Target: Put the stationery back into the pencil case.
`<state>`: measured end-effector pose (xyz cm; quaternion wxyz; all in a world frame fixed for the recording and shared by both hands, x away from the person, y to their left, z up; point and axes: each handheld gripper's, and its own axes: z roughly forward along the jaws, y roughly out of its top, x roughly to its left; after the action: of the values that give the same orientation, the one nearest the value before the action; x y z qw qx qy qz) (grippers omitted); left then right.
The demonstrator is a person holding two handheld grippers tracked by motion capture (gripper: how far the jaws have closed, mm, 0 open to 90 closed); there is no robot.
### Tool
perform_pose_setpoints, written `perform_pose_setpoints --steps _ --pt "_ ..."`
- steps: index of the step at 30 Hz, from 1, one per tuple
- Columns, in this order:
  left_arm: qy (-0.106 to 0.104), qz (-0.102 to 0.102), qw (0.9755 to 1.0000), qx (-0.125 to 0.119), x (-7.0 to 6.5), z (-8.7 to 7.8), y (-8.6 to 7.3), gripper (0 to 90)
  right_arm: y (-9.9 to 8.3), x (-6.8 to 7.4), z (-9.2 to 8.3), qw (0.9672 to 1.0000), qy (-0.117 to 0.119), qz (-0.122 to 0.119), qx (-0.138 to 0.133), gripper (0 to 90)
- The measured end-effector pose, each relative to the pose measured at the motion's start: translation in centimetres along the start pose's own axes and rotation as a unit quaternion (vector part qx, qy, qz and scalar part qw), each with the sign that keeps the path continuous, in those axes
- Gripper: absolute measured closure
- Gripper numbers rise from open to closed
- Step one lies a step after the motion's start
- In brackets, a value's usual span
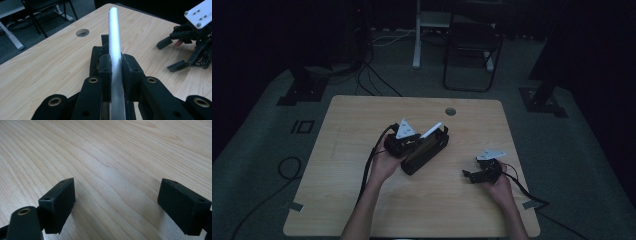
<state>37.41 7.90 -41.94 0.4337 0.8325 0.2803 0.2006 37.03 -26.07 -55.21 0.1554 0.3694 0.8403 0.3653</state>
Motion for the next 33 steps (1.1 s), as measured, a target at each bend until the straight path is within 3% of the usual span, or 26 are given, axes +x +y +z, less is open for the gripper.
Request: perform_pose_setpoints --steps 33 --pt "0.009 -0.019 0.9997 0.013 0.3 2.6 -0.8 79.0 0.2 -0.1 0.2 1.0000 0.001 -0.005 -0.001 14.2"
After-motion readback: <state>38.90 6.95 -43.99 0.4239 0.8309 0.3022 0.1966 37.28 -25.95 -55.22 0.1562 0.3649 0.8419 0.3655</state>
